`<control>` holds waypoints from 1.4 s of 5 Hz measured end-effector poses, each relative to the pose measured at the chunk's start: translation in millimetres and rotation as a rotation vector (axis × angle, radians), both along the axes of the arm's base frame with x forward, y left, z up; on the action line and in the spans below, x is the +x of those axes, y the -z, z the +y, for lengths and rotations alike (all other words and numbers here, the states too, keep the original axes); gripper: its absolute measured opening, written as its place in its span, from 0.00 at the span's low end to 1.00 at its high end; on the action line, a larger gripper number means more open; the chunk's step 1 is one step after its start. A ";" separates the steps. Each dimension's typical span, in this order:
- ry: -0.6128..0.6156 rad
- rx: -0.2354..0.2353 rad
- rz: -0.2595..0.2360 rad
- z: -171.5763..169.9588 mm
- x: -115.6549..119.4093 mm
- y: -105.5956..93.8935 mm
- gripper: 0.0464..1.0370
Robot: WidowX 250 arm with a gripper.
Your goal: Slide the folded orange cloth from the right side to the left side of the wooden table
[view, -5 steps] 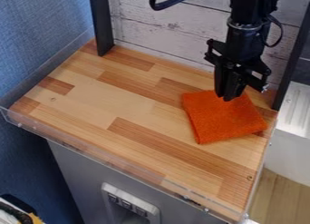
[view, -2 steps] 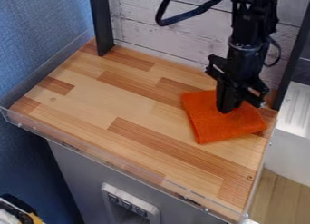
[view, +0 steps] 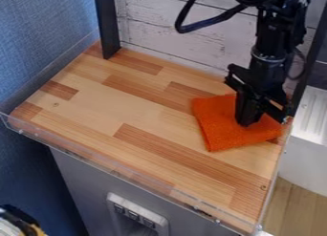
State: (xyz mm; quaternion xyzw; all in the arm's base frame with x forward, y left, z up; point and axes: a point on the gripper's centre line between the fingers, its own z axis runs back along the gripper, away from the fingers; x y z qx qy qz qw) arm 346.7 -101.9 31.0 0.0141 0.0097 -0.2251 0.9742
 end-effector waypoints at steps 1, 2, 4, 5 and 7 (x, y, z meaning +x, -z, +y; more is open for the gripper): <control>-0.005 -0.004 -0.012 -0.9 2.7 4.5 0.01; 0.000 -0.008 -0.022 -0.2 0.0 11.6 0.01; -0.029 -0.031 -0.045 9.6 1.0 19.4 0.01; -0.077 -0.044 -0.047 30.9 0.8 23.2 0.01; -0.242 -0.055 -0.038 94.2 -8.4 24.2 0.01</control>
